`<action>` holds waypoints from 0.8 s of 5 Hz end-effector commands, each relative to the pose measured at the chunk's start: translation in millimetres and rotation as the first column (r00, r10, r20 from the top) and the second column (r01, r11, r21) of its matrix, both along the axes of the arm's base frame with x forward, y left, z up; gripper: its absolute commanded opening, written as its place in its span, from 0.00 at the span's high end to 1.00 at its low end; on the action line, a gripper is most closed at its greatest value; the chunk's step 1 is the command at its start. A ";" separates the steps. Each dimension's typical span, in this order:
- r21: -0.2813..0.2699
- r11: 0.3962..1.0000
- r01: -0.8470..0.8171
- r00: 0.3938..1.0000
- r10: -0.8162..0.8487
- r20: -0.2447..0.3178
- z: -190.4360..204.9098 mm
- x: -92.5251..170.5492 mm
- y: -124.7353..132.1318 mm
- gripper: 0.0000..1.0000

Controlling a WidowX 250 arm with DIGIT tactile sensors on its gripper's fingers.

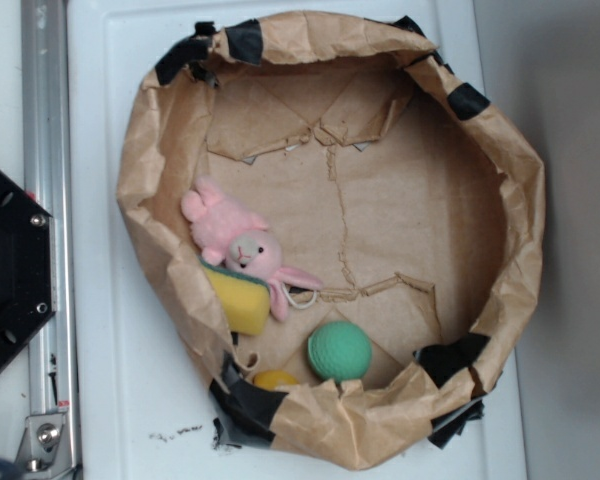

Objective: Grab the green ball.

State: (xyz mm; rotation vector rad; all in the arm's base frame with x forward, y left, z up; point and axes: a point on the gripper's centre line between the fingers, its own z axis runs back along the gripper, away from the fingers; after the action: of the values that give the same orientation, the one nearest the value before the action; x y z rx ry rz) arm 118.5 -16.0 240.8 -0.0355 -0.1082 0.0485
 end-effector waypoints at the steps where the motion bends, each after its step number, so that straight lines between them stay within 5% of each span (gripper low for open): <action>1: 0.000 1.000 0.000 1.000 0.000 0.000 0.0 0.0 0.0 0.00; 2: 0.099 0.974 -0.205 0.978 0.208 -0.026 -36.6 50.0 20.6 0.00; 4: -0.096 0.868 -0.488 0.873 0.485 -0.058 -71.7 128.4 23.9 0.00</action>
State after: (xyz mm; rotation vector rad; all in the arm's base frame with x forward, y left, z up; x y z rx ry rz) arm 240.7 -1.4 155.4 -0.1025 -0.0191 0.5296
